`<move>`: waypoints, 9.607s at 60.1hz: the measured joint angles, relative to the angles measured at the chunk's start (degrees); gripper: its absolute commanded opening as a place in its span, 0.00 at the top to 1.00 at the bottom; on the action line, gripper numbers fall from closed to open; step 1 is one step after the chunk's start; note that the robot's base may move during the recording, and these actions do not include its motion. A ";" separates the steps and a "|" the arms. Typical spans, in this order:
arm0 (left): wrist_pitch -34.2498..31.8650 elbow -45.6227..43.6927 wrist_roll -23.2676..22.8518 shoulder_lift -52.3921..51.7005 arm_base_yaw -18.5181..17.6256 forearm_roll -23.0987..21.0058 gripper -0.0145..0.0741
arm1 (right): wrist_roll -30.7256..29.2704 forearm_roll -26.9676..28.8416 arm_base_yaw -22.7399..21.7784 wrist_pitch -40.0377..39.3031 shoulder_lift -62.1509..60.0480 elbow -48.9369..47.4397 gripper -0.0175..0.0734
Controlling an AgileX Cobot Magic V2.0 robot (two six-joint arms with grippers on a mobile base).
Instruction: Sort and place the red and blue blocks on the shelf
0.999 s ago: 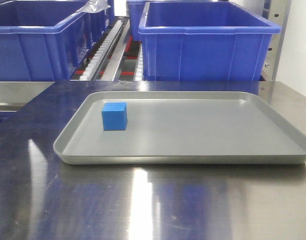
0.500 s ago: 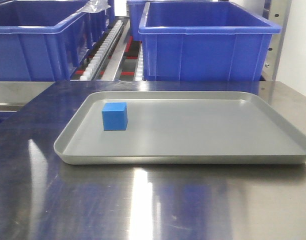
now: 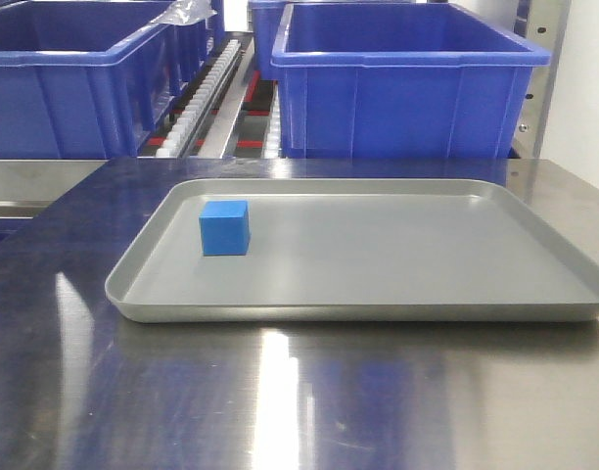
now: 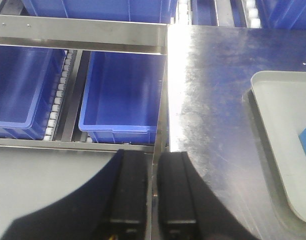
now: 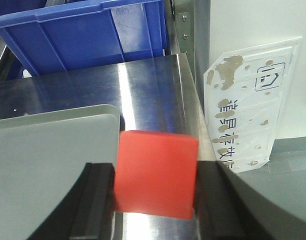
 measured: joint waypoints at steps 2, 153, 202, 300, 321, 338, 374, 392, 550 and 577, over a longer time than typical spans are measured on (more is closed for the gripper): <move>0.01 0.00 0.00 0.25 0.00 -0.22 0.61 | 0.00 0.00 0.00 0.00 0.00 0.00 0.74; 4.80 -39.00 -8.68 64.03 -28.48 -7.21 0.35 | 0.00 0.00 -0.13 0.00 0.00 0.00 0.74; 3.32 -39.09 -9.16 67.60 -28.48 -7.05 0.45 | 0.00 0.00 -0.13 0.00 0.00 0.00 0.74; -5.18 -7.54 -9.17 10.72 -4.73 0.29 0.69 | 0.00 0.00 -0.13 0.00 0.00 0.00 0.74; -7.53 0.69 -9.17 -1.33 0.86 1.84 0.69 | 0.00 0.00 -0.13 0.00 0.00 0.00 0.74; -7.53 2.46 -9.17 -2.00 2.33 2.05 0.69 | 0.00 0.00 -0.13 0.00 0.00 0.00 0.74; -7.75 2.55 -9.17 -2.00 2.33 2.05 0.69 | 0.00 0.00 -0.13 0.00 0.00 0.00 0.74; -7.75 2.55 -9.17 -2.00 2.33 2.05 0.69 | 0.00 0.00 -0.13 0.00 0.00 0.00 0.74; -7.75 2.55 -9.43 -2.00 2.41 2.08 0.69 | 0.00 0.00 -0.13 0.00 0.00 0.00 0.74; -7.75 2.55 -9.43 -2.00 2.41 2.16 0.69 | 0.00 0.00 -0.13 0.00 0.00 0.00 0.74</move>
